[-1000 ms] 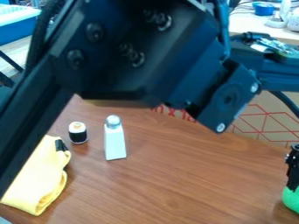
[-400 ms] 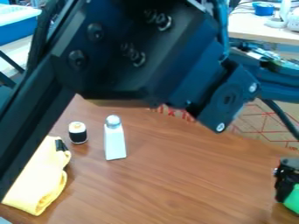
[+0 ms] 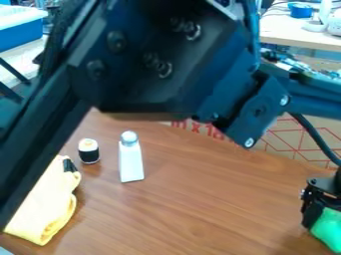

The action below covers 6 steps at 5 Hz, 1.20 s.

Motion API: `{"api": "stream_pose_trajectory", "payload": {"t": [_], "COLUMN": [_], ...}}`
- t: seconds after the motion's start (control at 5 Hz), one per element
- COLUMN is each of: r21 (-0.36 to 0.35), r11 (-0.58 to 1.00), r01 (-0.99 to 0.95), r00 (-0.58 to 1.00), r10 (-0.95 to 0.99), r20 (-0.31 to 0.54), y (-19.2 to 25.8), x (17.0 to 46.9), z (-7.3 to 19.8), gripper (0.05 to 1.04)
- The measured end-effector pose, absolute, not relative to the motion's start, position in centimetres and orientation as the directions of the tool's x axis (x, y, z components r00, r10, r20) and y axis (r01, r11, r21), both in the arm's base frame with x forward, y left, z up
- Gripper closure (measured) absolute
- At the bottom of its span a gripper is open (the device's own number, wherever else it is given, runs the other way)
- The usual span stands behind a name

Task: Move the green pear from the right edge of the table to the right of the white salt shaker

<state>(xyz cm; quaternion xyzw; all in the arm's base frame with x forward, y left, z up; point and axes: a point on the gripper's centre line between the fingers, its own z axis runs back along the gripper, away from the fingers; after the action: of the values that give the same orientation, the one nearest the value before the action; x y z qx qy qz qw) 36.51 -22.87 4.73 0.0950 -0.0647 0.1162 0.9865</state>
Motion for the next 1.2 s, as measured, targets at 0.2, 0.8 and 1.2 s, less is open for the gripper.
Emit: {"api": "stream_pose_trajectory", "payload": {"t": [0.2,0.8,1.2], "r21": [0.151,-0.073,-0.012], "r11": [0.957,0.995,0.904], "r01": [-0.247,0.07,0.428], "r00": [0.961,0.981,0.902], "r10": [0.222,-0.055,-0.426], "r20": [0.165,0.186,0.069], "y": [-22.9,-21.4,-16.8], "x": [36.8,35.9,36.7], "z": [4.4,5.7,8.8], "gripper": [0.229,0.229,0.229]}}
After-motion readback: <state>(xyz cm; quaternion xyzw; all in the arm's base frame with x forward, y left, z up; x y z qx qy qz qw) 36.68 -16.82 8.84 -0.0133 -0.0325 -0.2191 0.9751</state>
